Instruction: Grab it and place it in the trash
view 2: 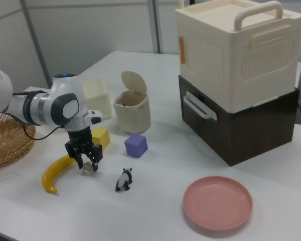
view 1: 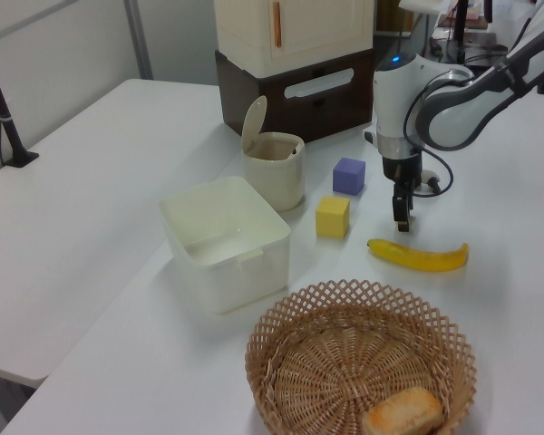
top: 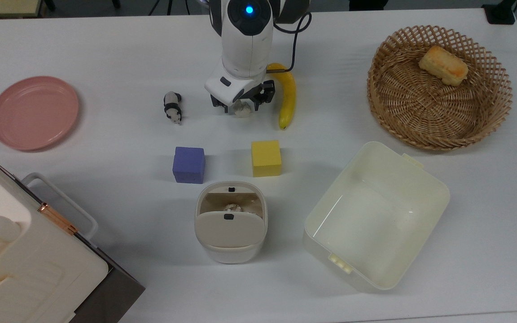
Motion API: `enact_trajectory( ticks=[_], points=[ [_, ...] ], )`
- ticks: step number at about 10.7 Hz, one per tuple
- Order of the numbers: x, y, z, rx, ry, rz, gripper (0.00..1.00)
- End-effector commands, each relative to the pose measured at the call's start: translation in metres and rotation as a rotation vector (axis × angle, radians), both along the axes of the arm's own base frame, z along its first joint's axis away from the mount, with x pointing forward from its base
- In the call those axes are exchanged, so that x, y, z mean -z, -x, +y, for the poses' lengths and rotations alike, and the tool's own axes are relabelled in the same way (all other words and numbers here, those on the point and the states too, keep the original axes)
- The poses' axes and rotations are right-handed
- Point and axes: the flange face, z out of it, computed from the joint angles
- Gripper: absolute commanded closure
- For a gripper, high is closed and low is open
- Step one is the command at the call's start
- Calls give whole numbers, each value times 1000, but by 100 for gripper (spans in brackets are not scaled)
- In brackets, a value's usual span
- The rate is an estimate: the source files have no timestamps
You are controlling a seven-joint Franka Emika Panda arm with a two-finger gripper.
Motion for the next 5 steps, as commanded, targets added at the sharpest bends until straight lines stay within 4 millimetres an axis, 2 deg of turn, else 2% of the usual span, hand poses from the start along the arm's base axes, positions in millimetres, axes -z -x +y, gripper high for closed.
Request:
enact_trajectory(
  ticks=[1,2,3,5],
  points=[
    [1,-3,4,25,13,-43,80],
    [-4,-3,4,11,27,-49,94],
    [-10,-3,2,2,44,-60,98],
    [-40,-20,2,18,42,-101,98]
  ],
)
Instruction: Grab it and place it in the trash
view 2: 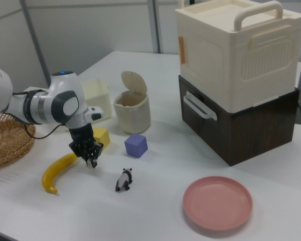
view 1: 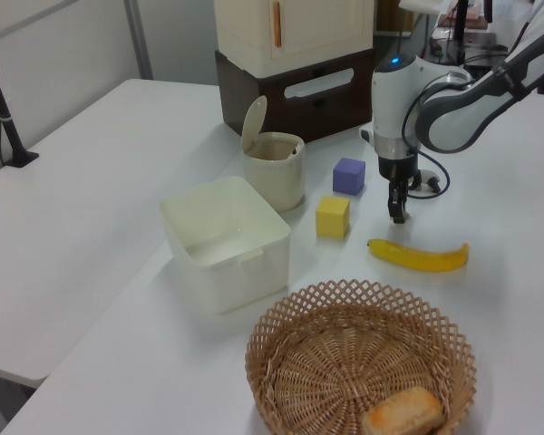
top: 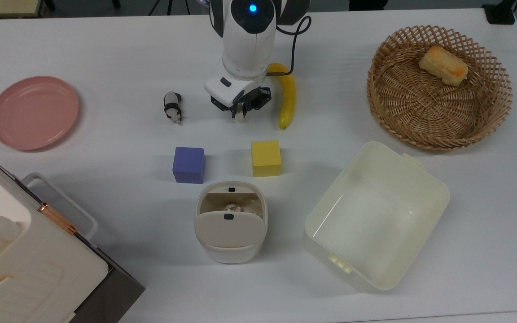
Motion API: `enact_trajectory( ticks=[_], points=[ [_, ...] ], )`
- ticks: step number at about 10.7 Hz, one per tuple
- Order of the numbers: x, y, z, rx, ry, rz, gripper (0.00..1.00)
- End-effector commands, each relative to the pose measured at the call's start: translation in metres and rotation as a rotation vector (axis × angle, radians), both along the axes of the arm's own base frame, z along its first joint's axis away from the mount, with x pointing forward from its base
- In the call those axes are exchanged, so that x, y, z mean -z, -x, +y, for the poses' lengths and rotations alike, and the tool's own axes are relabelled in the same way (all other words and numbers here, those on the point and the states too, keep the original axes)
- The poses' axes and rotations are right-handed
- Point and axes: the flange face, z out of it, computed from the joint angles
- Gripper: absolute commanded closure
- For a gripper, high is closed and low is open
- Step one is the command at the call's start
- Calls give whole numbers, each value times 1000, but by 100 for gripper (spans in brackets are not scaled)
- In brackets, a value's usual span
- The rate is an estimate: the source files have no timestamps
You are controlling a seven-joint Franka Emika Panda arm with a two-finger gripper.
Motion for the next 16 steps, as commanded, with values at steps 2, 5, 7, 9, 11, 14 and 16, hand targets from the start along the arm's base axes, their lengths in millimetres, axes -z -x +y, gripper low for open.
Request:
enact_trajectory(
  ticks=[2,5,7,9,11,14,16],
  points=[
    [-65,-37,3,21,2,-126,98],
    [-103,-84,5,26,-14,-243,97],
    [-129,-121,-2,40,-23,-337,97],
    [-135,-148,3,27,-51,-470,94],
    [-132,-162,3,15,-80,-596,93],
    [-126,-169,-1,11,-95,-671,72],
    [-125,-169,0,12,-99,-673,33]
  ],
)
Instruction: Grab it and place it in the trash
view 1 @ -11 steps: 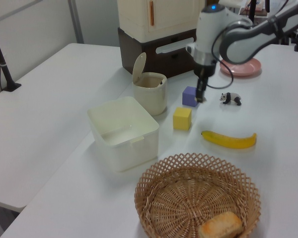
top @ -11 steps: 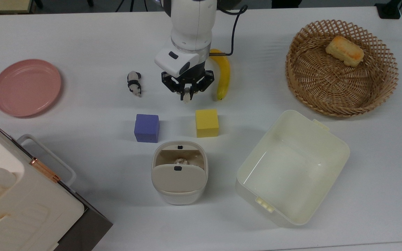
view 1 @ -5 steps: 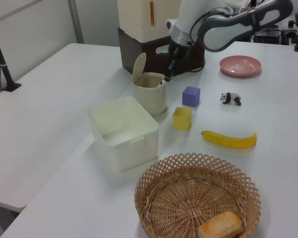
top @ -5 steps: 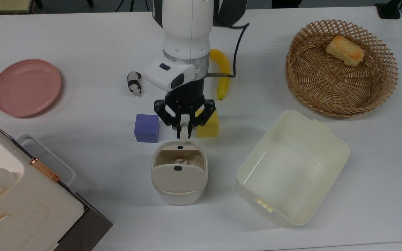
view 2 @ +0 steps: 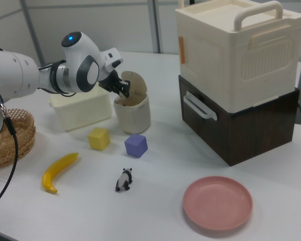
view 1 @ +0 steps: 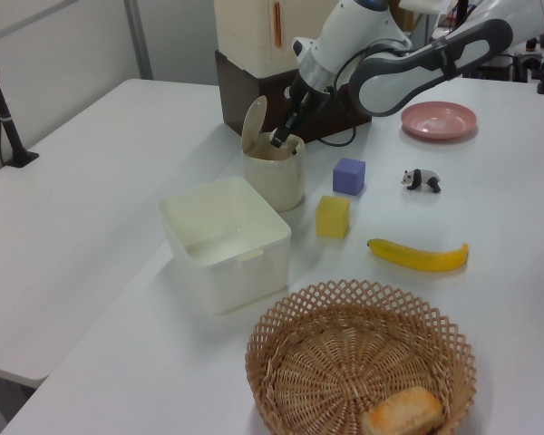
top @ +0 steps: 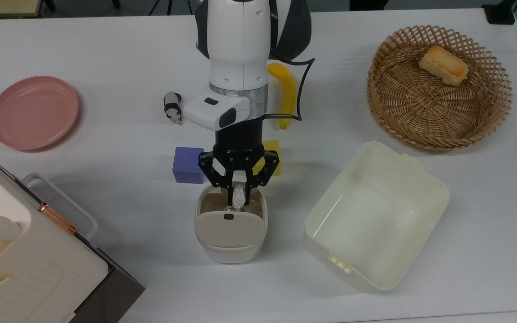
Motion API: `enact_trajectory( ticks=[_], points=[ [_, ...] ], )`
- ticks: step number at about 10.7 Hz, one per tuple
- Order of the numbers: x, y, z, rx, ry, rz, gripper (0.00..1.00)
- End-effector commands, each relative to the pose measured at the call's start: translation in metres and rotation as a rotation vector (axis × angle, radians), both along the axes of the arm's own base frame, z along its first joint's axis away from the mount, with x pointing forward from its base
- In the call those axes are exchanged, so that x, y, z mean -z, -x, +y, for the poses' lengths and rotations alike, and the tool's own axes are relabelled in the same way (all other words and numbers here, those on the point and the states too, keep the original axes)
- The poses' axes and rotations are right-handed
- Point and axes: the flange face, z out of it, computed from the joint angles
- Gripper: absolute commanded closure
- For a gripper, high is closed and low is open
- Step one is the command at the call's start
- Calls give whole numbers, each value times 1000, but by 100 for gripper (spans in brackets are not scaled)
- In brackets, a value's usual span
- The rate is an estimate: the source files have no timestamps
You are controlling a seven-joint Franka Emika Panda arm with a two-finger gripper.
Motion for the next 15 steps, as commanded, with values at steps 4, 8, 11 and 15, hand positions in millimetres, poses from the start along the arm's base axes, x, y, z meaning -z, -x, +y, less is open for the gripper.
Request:
enact_trajectory(
  ticks=[4,8,11,15],
  points=[
    [-11,-2,0,10,2,-26,20],
    [-44,27,-9,38,32,133,20],
    [-81,73,-20,83,51,314,0],
    [-115,127,-27,113,80,531,0]
  ],
)
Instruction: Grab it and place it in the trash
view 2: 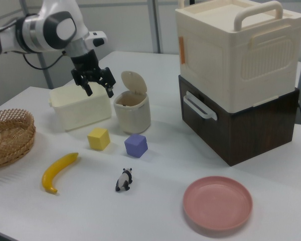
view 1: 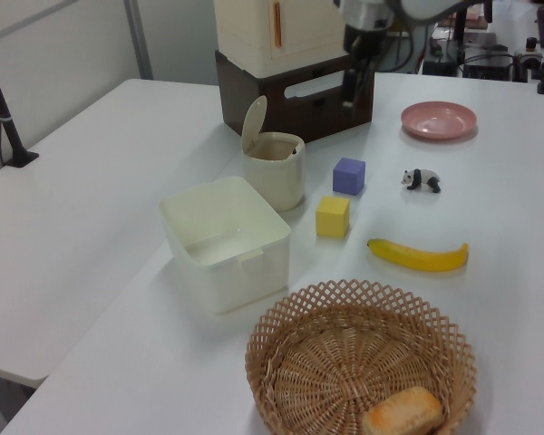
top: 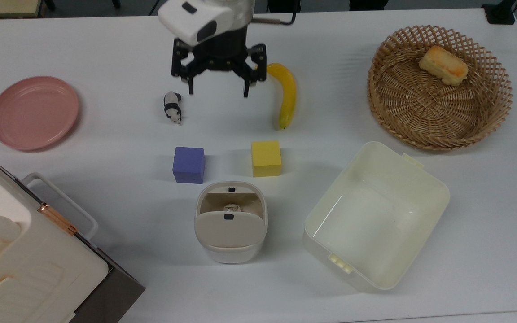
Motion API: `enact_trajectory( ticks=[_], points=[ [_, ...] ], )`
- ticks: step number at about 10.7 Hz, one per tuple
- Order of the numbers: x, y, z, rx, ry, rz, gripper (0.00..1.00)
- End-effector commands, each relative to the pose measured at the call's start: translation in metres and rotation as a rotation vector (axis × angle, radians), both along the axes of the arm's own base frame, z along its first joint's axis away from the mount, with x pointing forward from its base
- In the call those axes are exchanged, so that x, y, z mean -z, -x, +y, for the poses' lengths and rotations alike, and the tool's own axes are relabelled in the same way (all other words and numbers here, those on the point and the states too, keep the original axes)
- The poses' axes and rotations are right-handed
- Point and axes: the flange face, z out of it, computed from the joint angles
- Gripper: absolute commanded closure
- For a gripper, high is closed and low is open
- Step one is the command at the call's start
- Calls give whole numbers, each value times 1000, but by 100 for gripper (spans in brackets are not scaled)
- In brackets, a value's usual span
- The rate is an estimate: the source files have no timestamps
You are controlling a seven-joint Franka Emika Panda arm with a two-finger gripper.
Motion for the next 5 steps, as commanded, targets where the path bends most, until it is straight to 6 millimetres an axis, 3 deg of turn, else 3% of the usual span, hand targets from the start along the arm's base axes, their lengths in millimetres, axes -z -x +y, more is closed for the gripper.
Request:
enact_trajectory(
  ticks=[1,3,4,5],
  points=[
    [-15,53,-6,26,13,118,0],
    [-28,78,-11,37,6,139,0],
    [-29,80,-24,65,-18,170,0],
    [-30,81,-24,76,-54,172,0]
  ],
)
